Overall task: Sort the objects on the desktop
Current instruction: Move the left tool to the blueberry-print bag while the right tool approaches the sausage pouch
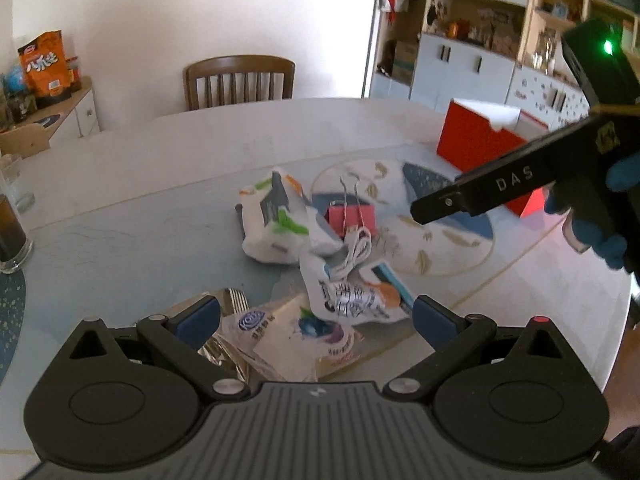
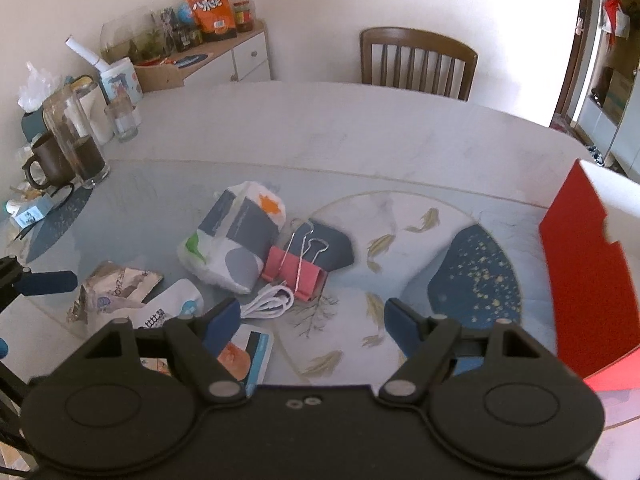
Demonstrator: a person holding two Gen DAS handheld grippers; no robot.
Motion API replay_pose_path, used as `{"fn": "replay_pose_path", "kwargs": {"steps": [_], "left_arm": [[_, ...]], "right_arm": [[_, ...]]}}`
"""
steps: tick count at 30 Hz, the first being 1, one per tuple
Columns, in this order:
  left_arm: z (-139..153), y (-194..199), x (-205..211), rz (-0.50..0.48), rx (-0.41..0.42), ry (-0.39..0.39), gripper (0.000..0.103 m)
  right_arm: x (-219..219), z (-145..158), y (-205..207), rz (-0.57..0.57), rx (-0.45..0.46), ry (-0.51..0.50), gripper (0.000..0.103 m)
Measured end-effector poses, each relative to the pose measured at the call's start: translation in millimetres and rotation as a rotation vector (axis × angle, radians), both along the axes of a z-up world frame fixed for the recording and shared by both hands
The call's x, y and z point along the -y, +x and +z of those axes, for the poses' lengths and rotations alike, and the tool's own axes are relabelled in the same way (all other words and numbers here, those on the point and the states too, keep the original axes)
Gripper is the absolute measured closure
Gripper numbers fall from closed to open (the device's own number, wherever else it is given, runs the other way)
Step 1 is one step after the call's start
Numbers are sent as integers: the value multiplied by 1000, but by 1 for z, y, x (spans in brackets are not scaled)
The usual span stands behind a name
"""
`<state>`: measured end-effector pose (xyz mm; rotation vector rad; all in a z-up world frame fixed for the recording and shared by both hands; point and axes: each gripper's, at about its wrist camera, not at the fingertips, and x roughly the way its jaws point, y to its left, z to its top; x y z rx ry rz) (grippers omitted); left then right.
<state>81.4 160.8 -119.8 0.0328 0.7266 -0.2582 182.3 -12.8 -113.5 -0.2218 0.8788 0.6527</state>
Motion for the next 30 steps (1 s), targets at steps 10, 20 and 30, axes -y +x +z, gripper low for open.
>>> {"fn": "replay_pose_path", "kwargs": {"steps": [10, 20, 30], "left_arm": [[-18, 2, 7, -119, 6, 124, 0], [-27, 7, 20, -185, 36, 237, 0], [-44, 21, 33, -217, -3, 283, 1]], "right_arm": [[-21, -23, -23, 159, -50, -75, 24], [-52, -42, -32, 296, -50, -144, 27], [-54, -55, -20, 291, -47, -177, 27]]}}
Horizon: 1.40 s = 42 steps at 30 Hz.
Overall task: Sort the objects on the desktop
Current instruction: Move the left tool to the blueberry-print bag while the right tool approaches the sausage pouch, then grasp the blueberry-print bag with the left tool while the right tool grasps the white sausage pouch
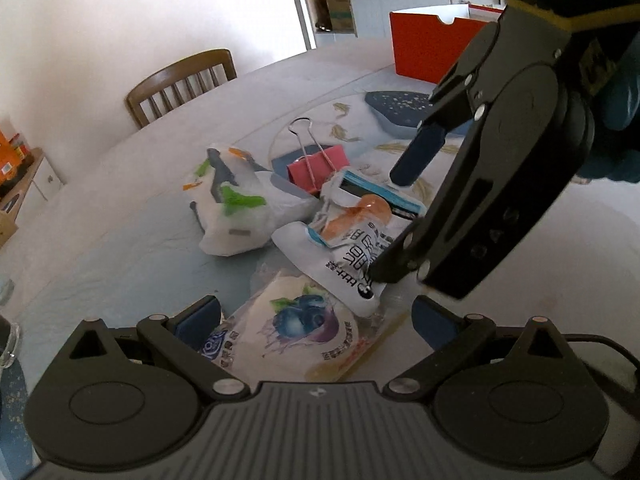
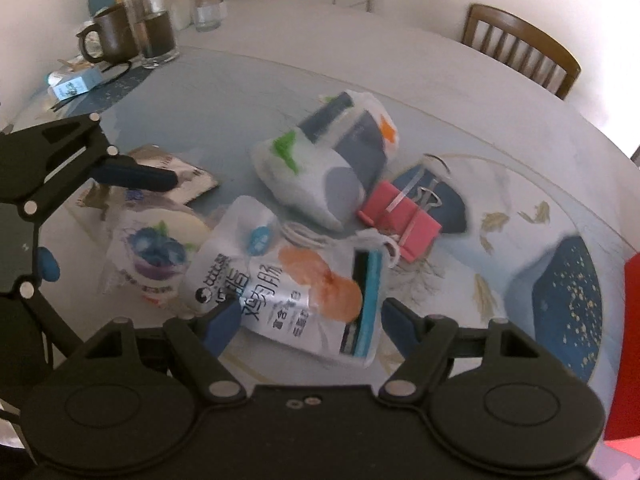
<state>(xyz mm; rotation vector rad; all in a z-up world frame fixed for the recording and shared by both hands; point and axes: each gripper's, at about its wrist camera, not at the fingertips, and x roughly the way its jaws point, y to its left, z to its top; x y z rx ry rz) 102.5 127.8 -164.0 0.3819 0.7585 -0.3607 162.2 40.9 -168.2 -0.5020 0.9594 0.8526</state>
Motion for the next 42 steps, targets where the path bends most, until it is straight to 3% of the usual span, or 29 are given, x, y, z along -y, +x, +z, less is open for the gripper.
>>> {"fn": "replay_pose_path", "kwargs": {"steps": [11, 18, 21, 27, 34, 42], "left_arm": [[-4, 0, 3, 16, -35, -18, 17], [-5, 1, 2, 27, -57, -47, 19], [-5, 2, 2, 30, -59, -55, 19], [-6, 3, 6, 21, -64, -69, 31], [-7, 8, 11, 34, -67, -68, 35], [-6, 9, 19, 38, -67, -47, 37]], "right_arm": [[15, 13, 29, -138, -68, 98, 25], [12, -7, 43, -226, -144, 109, 26], [11, -8, 39, -219, -129, 103, 26], [20, -5, 41, -236, -121, 115, 45], [45, 4, 46, -266, -124, 140, 87], [74, 7, 41, -269, -163, 186, 95]]}}
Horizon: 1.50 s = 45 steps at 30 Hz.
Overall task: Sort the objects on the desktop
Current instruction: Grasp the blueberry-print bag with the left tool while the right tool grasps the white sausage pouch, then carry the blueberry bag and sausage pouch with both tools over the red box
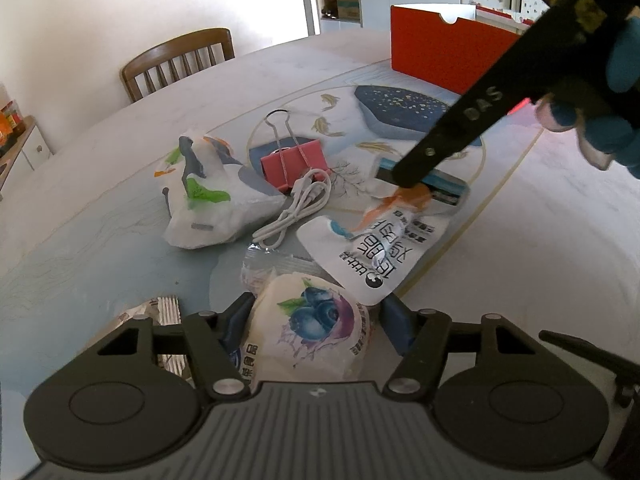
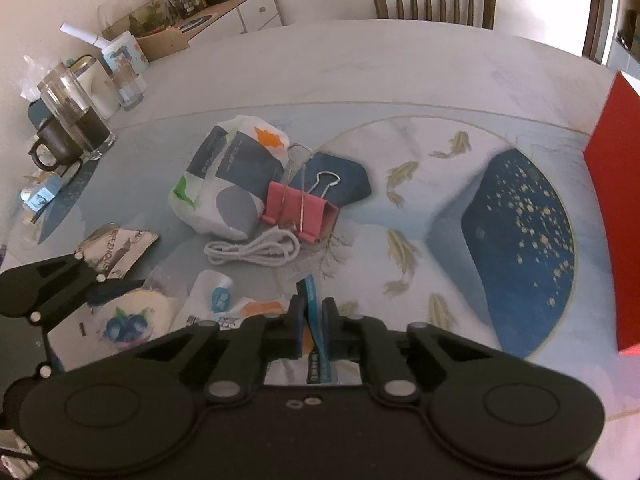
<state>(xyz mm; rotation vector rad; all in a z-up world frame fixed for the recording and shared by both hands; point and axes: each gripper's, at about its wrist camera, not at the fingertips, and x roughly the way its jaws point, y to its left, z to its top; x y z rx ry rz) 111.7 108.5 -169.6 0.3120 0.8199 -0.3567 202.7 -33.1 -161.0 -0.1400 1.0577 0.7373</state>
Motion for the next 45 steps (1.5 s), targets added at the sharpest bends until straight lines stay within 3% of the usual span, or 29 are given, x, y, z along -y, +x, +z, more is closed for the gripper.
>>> {"fn": "replay_pose_path", "kwargs": {"steps": [8, 26, 29, 31, 34, 38, 45], "left_arm": [[-2, 2, 4, 2, 1, 5, 38], [-1, 6, 34, -40, 3, 6, 41], [-1, 6, 35, -40, 1, 1, 41], [-1, 6, 35, -35, -2, -4, 41], [-2, 8, 34, -28, -6, -12, 41], [-1, 13, 36, -24, -7, -14, 41], [-2, 34, 43, -30, -14, -21, 41]], "right_arm": [[29, -9, -5, -12, -68, 29, 95], [80, -2, -12, -33, -50, -6, 97], [82, 1, -14, -15, -39, -24, 79], [81, 8, -15, 10, -19, -26, 73], [75, 22, -18, 77, 48, -32, 36], [58, 29, -21, 206, 90, -47, 36], [32, 12, -27, 399, 139, -125, 35]]}}
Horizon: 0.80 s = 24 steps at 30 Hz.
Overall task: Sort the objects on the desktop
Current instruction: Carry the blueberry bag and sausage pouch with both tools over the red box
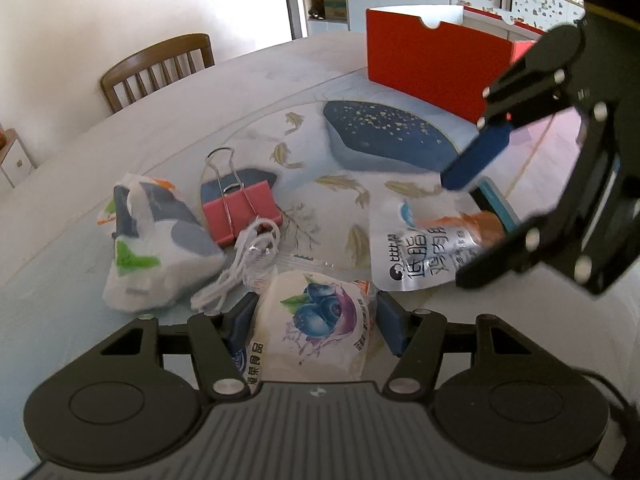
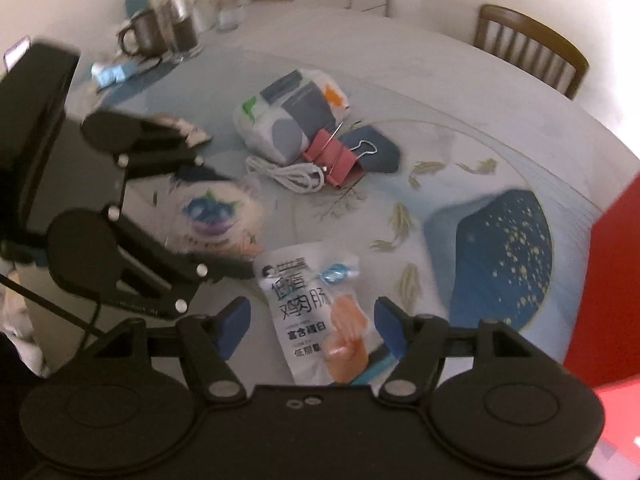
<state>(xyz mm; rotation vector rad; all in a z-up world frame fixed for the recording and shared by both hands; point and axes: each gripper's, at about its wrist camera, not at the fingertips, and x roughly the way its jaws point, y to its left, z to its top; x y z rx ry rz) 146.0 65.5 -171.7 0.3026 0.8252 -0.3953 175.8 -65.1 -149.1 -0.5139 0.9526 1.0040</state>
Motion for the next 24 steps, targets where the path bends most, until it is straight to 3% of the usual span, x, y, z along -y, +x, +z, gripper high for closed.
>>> {"fn": "replay_pose_path", "kwargs": {"steps": [8, 13, 15, 17, 24], "left_arm": [[-1, 20, 6, -7, -6, 3, 41], [-2, 19, 6, -1, -6, 1, 41], [-1, 19, 7, 4, -6, 1, 42], [0, 18, 7, 11, -6, -1, 43], [6, 9, 7, 39, -14, -24, 45]], "right_arm": [[-8, -20, 12, 7, 26, -69, 35], [-7, -27, 14, -27, 8, -50, 35], [-6, -28, 14, -39, 14, -42, 36], [-6, -26, 13, -44, 19, -31, 46], [2, -22, 7, -72, 36, -25, 50]]}}
